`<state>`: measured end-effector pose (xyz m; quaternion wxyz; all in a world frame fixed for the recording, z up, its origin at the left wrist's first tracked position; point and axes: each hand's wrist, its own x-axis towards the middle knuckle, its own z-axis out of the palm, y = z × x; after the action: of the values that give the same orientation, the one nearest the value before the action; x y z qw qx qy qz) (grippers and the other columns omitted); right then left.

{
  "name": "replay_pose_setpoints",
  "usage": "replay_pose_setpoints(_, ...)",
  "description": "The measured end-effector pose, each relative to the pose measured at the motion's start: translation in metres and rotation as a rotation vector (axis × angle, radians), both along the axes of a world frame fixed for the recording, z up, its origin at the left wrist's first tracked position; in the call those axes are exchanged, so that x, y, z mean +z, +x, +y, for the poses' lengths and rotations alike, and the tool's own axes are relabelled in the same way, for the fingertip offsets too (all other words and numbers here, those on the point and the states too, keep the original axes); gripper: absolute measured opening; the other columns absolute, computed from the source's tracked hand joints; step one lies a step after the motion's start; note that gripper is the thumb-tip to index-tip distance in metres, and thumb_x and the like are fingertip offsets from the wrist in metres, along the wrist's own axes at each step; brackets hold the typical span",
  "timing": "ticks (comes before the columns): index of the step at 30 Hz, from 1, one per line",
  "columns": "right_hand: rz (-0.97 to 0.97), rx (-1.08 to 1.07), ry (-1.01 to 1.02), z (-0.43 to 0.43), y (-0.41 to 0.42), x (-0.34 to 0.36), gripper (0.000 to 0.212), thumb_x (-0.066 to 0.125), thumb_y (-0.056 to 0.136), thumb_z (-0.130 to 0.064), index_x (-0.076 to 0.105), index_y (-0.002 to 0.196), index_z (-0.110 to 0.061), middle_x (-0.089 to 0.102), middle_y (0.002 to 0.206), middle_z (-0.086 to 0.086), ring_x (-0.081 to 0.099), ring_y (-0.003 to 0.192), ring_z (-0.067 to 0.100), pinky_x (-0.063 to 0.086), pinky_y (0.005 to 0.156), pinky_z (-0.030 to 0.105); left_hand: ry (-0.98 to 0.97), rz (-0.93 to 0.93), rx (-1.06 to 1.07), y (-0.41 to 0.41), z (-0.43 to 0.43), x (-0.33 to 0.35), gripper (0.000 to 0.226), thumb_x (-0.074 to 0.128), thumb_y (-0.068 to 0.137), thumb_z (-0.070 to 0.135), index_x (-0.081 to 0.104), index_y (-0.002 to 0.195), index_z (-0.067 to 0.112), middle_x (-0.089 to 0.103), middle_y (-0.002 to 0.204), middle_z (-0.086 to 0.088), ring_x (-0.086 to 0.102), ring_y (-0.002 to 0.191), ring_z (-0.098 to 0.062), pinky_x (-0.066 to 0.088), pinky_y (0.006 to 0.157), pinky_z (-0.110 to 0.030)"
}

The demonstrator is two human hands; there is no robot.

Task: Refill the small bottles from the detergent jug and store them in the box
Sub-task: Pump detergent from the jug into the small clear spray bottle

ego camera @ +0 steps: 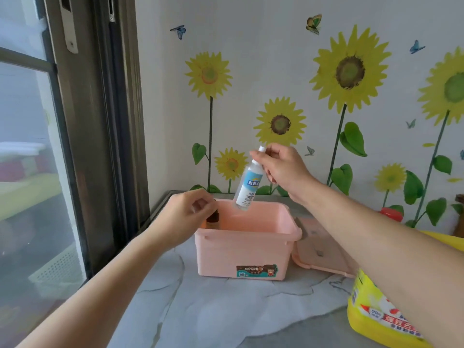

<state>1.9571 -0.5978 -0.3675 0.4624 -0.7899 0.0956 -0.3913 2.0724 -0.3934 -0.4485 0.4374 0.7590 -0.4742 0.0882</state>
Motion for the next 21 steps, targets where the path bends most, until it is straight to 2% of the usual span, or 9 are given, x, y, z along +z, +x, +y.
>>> replay_pose_setpoints(4,0.199,-0.096,-0.304,-0.007,0.041,-0.019,0.028,0.070,0.089,-0.037,0.058,0.069,-0.022,0.054,0.062,-0.007,0.052,0.064,0.016,0.038,0.059,0.029,-0.010,-0.041,0.061,0.023,-0.017,-0.018,0.008,0.064,0.094,0.018,0.071,0.096,0.020,0.067,0.085,0.013,0.059,0.080,-0.001,0.051,0.071,-0.017)
replay_pose_setpoints(8,0.466,-0.162,-0.528,-0.009,0.074,-0.046,0.027,0.067,0.089,-0.044,0.067,0.080,-0.018,0.064,0.077,-0.001,0.060,0.076,0.022,0.043,0.063,0.032,-0.004,-0.043,0.062,0.033,-0.027,-0.036,0.010,0.063,0.094,0.013,0.069,0.097,0.020,0.065,0.084,0.014,0.058,0.075,-0.004,0.046,0.065,-0.015)
replay_pose_setpoints(10,0.570,-0.170,-0.594,-0.007,0.089,-0.058,0.033,0.066,0.089,-0.042,0.064,0.071,-0.015,0.064,0.075,0.005,0.059,0.072,0.025,0.044,0.062,0.033,-0.017,-0.053,0.064,0.037,-0.028,-0.041,0.014,0.063,0.093,0.010,0.069,0.100,0.021,0.064,0.085,0.015,0.059,0.075,-0.005,0.047,0.067,-0.017)
replay_pose_setpoints(12,0.637,-0.179,-0.583,-0.009,0.104,-0.073,0.036,0.066,0.089,-0.037,0.059,0.063,-0.012,0.066,0.071,0.009,0.058,0.063,0.027,0.044,0.058,0.031,-0.034,-0.075,0.051,0.040,-0.029,-0.043,0.016,0.063,0.092,0.007,0.069,0.101,0.019,0.065,0.085,0.015,0.059,0.076,-0.007,0.049,0.068,-0.019)
replay_pose_setpoints(13,0.668,-0.178,-0.568,-0.010,0.111,-0.079,0.034,0.065,0.089,-0.034,0.062,0.065,-0.009,0.069,0.073,0.011,0.061,0.062,0.027,0.050,0.060,0.030,-0.042,-0.087,0.043,0.040,-0.030,-0.044,0.017,0.063,0.091,0.005,0.069,0.101,0.018,0.064,0.084,0.015,0.058,0.076,-0.008,0.049,0.068,-0.020)
replay_pose_setpoints(15,0.729,-0.158,-0.518,-0.011,0.121,-0.092,0.030,0.064,0.088,-0.031,0.069,0.075,-0.005,0.072,0.077,0.013,0.070,0.068,0.029,0.060,0.070,0.039,-0.055,-0.103,0.036,0.042,-0.030,-0.045,0.018,0.065,0.089,0.003,0.069,0.100,0.017,0.064,0.082,0.013,0.058,0.076,-0.011,0.048,0.068,-0.021)
replay_pose_setpoints(17,0.773,-0.137,-0.464,-0.010,0.125,-0.100,0.024,0.062,0.090,-0.025,0.069,0.085,-0.002,0.073,0.081,0.015,0.073,0.068,0.029,0.062,0.071,0.043,-0.058,-0.122,0.031,0.044,-0.030,-0.048,0.018,0.065,0.088,0.003,0.069,0.099,0.016,0.063,0.081,0.012,0.057,0.077,-0.013,0.047,0.067,-0.020)
replay_pose_setpoints(21,0.808,-0.081,-0.289,-0.012,0.118,-0.102,0.027,0.054,0.095,-0.021,0.067,0.092,0.003,0.075,0.077,0.018,0.074,0.064,0.028,0.064,0.068,0.040,-0.047,-0.159,0.024,0.044,-0.029,-0.052,0.019,0.065,0.087,0.001,0.070,0.098,0.017,0.061,0.080,0.015,0.056,0.080,-0.015,0.046,0.067,-0.016)
